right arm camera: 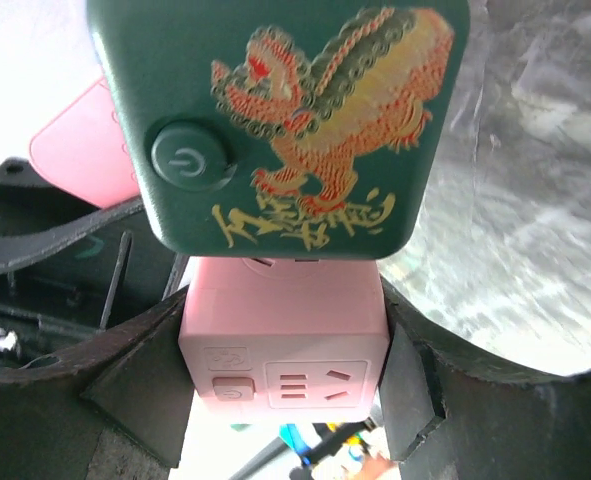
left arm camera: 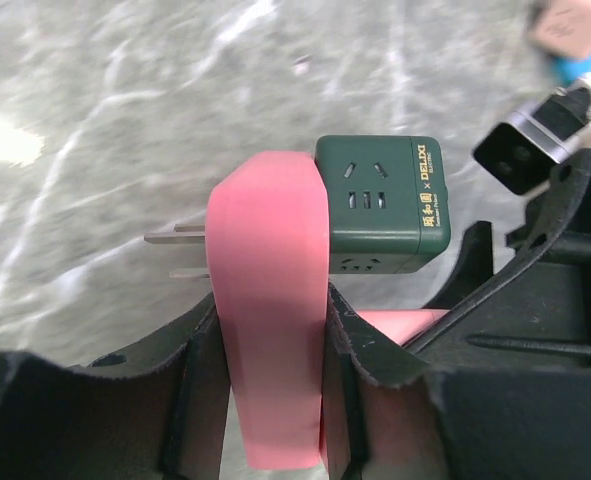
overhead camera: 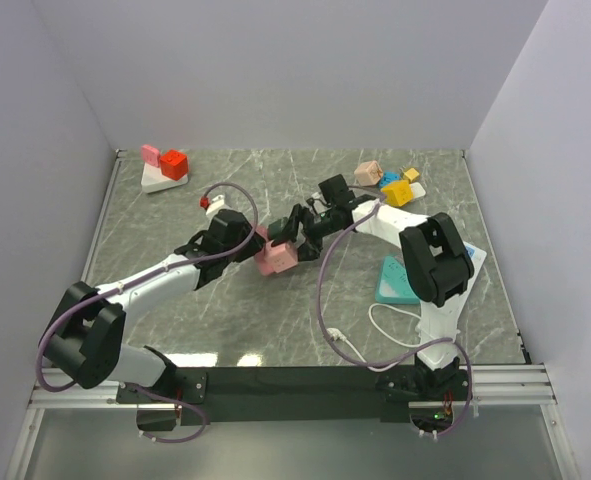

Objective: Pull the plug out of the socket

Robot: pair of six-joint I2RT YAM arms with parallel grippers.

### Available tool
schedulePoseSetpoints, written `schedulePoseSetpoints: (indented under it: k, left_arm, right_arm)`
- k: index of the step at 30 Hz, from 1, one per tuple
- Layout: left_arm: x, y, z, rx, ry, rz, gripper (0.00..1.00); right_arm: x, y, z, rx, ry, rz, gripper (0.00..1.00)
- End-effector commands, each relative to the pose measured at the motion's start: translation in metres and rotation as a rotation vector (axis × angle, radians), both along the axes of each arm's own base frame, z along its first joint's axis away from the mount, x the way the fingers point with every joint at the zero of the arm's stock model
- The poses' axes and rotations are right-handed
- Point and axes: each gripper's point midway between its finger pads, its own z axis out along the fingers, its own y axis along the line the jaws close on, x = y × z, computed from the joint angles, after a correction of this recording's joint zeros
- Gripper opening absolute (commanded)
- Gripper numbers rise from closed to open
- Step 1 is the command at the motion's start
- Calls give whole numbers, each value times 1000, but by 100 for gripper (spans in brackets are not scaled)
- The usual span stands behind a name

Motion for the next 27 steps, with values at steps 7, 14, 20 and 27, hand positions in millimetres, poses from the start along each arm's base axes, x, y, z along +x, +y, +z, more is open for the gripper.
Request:
schedulePoseSetpoints:
  k: [7,14,20,27]
  left_arm:
    - [-8,43,-22,232,66,32,0]
    - [4,21,-2,244,32,-3,1]
    - [9,0,9,238,14,-24,1]
    - [3,12,4,264,19,17,0]
  right_arm:
    - [8,-34,51,15,-187,118,0]
    - [-13,11,37,-46,-189,146,0]
    - [-13,26,40,-50,-207,168,0]
    - [-6,-3,62,78,-196,153,0]
